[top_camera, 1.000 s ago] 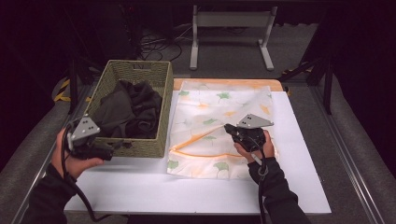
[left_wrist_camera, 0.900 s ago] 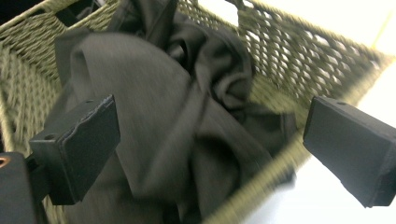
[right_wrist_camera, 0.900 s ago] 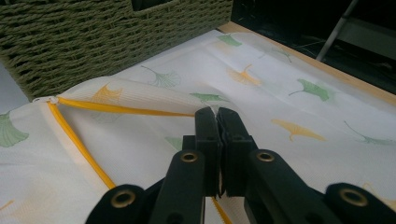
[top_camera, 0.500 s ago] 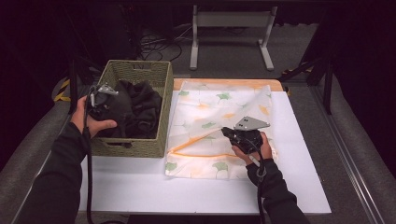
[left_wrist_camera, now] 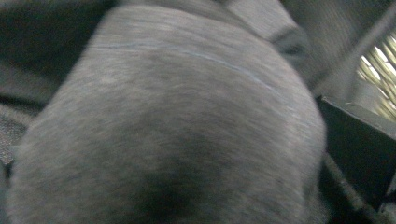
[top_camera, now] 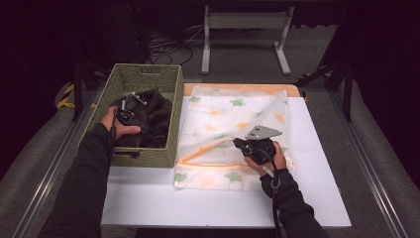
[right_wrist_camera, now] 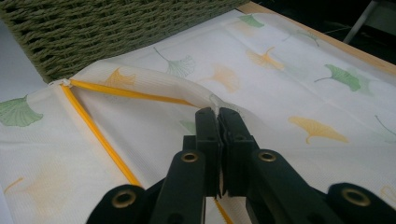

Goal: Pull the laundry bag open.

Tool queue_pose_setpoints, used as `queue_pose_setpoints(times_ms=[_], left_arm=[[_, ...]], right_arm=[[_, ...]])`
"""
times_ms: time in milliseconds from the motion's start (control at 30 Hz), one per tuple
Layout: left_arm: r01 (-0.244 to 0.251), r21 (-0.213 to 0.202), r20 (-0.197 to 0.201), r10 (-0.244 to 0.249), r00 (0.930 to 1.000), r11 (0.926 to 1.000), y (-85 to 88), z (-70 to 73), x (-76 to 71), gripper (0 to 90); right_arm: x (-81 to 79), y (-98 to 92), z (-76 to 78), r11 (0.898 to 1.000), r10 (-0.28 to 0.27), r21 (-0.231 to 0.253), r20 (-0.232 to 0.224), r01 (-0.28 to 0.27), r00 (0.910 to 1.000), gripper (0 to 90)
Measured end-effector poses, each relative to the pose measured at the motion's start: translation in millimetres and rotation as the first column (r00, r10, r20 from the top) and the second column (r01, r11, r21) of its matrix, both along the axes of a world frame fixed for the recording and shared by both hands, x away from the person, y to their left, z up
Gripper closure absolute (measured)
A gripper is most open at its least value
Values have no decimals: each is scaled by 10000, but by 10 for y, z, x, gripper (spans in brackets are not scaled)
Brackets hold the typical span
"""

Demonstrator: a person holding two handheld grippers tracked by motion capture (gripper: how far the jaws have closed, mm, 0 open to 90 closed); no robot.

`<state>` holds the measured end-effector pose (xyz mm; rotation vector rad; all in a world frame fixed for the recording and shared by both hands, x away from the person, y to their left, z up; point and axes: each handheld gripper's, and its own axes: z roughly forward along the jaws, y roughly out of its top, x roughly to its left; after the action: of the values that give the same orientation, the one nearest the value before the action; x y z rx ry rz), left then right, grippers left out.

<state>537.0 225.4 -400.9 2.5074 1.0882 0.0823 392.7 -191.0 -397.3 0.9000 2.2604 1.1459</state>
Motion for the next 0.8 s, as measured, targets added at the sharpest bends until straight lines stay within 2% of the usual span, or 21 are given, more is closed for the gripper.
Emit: queue_pose_setpoints(times_ms=[67, 167, 200, 233, 267, 300, 333, 367, 400, 433, 533, 600, 667, 700, 733, 800], left_arm=[[162, 100, -125, -160, 9998, 9998, -24, -15, -2, 0], [120, 114, -205, -117, 9997, 9999, -32, -49, 10, 1], [139, 326, -240, -131, 9996, 9994, -49, -68, 15, 1], [102, 734, -202, -87, 9998, 9973, -92, -94, 21, 1], [102, 734, -202, -87, 9998, 9973, -92, -94, 21, 3], [114, 1286, -142, -96, 9999, 9916, -152, -126, 31, 3], [47, 1635, 16, -51, 10000, 9865, -194, -141, 32, 5], [-30, 2085, 240, -20, 9997, 9780, -240, -153, 27, 18], [44, 2414, 368, -137, 9992, 9704, -272, -149, 19, 38], [31, 2588, 483, -162, 9987, 9659, -277, -135, 12, 71], [-265, 2409, 805, 72, 9967, 9702, -217, -89, -1, 236], [-325, 2541, 993, 74, 9950, 9666, -206, -60, -11, 354], [-410, 2652, 1387, 39, 9903, 9633, -206, -29, -28, 472], [-534, 2631, 1577, 117, 9874, 9633, -204, -18, -39, 512], [-534, 2631, 1577, 117, 9874, 9633, -204, -18, -39, 537], [-740, 2745, 2032, 173, 9790, 9587, -197, 25, -65, 554]], right_arm=[[1, 0, 0, 10000, 12, 5, -14, -12, 10000, 876], [7, -3, -8, 10000, 64, 16, -47, -64, 10000, 875], [7, -4, -10, 10000, 76, 10, -57, -76, 10000, 874], [6, -4, -13, 10000, 61, 24, -115, -60, 9999, 874], [6, -4, -13, 10000, 61, 24, -115, -60, 9999, 874], [10, -7, -18, 10000, 72, 20, -113, -72, 9999, 874], [10, -6, -21, 10000, 74, 24, -133, -74, 9999, 873], [9, -7, -22, 10000, 85, 27, -153, -85, 9998, 873], [9, -6, -21, 10000, 81, 7, -148, -81, 9999, 873], [10, -6, -20, 10000, 82, -2, -135, -82, 9999, 874], [10, -4, -30, 9999, 102, -73, -184, -104, 9998, 876], [11, -11, -35, 9999, 100, -72, -172, -101, 9998, 877], [8, -20, -33, 9999, 101, -62, -173, -102, 9998, 877], [3, -23, -29, 9999, 77, -72, -168, -78, 9998, 877], [-2, -25, -25, 9999, 82, -79, -154, -83, 9998, 877], [-6, -26, -21, 9999, 65, -78, -142, -66, 9999, 877]])
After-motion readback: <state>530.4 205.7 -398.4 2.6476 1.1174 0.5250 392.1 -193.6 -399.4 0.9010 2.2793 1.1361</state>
